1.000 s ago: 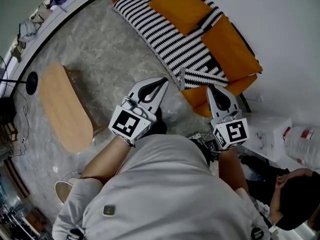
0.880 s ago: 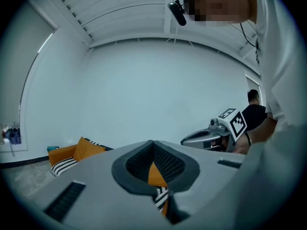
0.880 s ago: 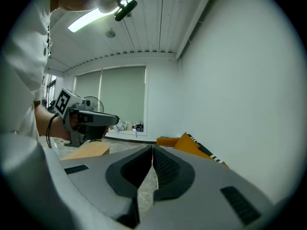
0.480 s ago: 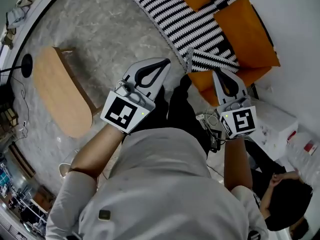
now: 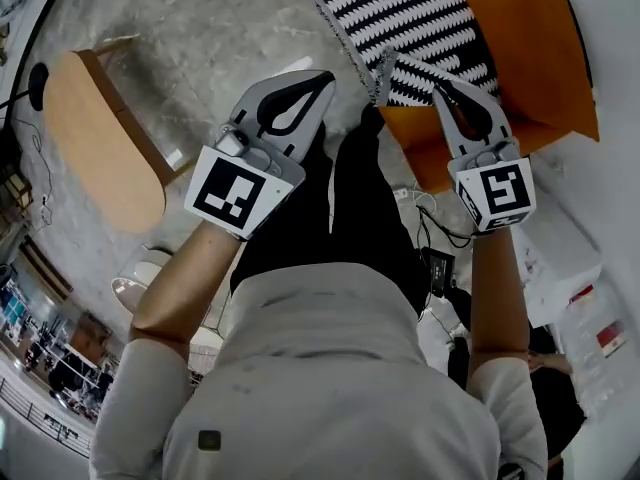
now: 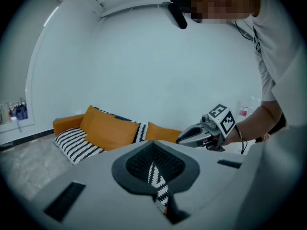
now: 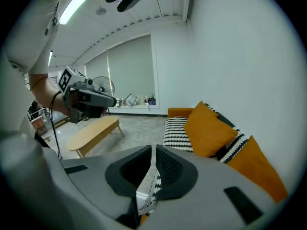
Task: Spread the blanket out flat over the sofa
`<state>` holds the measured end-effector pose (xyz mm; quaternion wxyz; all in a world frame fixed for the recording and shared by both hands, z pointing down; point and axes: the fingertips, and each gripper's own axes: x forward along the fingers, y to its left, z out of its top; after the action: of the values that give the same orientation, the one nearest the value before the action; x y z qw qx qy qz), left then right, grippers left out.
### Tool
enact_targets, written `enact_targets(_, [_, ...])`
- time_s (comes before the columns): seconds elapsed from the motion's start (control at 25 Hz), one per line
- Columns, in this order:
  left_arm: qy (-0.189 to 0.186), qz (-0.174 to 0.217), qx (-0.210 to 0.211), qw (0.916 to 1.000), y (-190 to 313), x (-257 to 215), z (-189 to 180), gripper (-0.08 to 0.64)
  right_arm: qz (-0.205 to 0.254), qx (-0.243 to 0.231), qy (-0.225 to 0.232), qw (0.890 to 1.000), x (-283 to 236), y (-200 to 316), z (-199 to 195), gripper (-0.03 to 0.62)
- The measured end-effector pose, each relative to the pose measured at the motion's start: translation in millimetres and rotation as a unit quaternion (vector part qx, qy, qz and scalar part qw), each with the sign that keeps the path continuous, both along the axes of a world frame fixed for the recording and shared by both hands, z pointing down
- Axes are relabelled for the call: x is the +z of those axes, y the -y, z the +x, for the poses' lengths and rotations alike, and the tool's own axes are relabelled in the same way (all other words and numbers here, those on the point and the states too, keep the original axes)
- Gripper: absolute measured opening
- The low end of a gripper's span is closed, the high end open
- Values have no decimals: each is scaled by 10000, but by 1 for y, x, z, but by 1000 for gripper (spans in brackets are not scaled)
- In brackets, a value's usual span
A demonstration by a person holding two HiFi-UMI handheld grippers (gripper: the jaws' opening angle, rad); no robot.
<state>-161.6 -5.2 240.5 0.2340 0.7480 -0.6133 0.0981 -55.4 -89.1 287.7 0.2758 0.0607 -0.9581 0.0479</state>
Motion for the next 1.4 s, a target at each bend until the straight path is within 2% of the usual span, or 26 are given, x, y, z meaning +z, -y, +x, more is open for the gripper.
enact_targets(0.16, [-37, -223, -133, 9997, 24, 48, -2, 6, -199, -355, -294, 9987, 61, 22, -10, 40])
enact_targets(0.28, [-81, -377, -236, 9990, 37, 81, 1, 6, -335, -643, -572, 9957, 109, 35, -13, 103])
enact_targets(0.6, [16, -691, -106, 9976, 56, 177, -4, 6, -436, -1391, -1291, 9809, 246, 56, -27, 119])
enact_targets(0.76, [-31, -820, -119, 9966, 61, 225, -2, 6, -472, -1843, -1744, 9661, 323, 53, -27, 129])
enact_targets(1.0, [-300, -1005, -223, 9942, 64, 283, 8, 6, -271, -2184, -2454, 9441, 427, 55, -26, 129])
enact_targets(1.24, [-425, -1076, -331, 9927, 66, 311, 17, 6, -212, -2528, -3061, 9176, 494, 45, -19, 129])
enact_targets(1.4, [-534, -1138, -442, 9911, 65, 323, 19, 6, -165, -2648, -3313, 9055, 516, 38, -17, 129])
